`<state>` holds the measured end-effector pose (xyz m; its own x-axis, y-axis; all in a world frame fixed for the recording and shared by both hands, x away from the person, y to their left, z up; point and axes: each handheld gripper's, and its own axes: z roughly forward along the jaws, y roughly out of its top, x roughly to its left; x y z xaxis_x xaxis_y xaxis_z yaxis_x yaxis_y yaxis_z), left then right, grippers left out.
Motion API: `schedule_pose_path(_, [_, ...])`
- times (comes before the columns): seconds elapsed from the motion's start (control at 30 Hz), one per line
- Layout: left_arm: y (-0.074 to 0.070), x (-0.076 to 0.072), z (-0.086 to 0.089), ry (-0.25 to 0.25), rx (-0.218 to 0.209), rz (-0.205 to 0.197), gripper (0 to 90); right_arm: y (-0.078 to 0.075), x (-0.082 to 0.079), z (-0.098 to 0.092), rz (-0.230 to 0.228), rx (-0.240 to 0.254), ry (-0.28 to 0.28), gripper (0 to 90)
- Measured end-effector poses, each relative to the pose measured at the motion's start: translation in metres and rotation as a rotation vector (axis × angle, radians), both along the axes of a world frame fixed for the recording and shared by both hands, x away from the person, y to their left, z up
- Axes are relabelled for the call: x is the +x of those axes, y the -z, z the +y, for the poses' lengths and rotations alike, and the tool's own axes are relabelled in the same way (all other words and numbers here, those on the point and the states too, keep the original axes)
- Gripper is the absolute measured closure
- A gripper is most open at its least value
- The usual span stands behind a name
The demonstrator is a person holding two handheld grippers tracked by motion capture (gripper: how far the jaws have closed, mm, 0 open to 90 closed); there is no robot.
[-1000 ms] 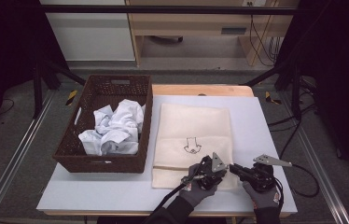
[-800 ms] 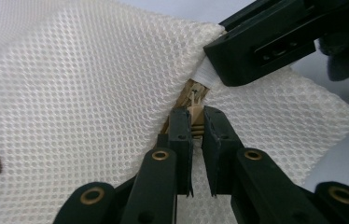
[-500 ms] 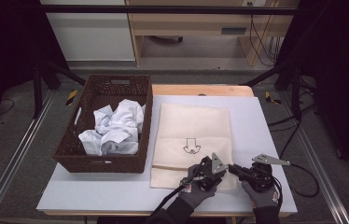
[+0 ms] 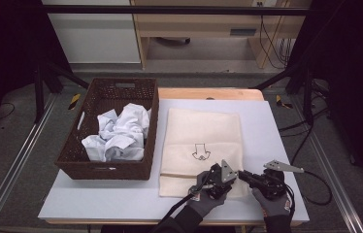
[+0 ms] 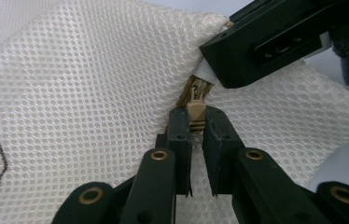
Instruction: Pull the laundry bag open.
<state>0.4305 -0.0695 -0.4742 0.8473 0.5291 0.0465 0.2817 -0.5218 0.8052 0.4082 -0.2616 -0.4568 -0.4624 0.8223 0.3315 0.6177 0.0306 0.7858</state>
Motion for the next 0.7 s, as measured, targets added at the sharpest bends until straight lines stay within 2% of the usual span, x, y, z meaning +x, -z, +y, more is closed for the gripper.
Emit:
schedule_pose_path(0.23, [-0.0012, -0.002, 0.0004, -0.011, 0.007, -0.009, 81.1, -0.0003, -0.0004, 0.0001, -0.007, -0.004, 0.009, 83.8])
schedule_pose_path(0.37, [-0.002, -0.0023, 0.0018, -0.016, 0.004, 0.006, 81.2, -0.0003, -0.0005, 0.0005, -0.005, -0.007, 0.01, 83.7])
schedule_pose_path(0.7, [-0.0055, -0.0041, 0.003, -0.014, 0.018, 0.006, 81.3, -0.001, -0.0009, 0.0011, -0.005, -0.01, 0.016, 83.9])
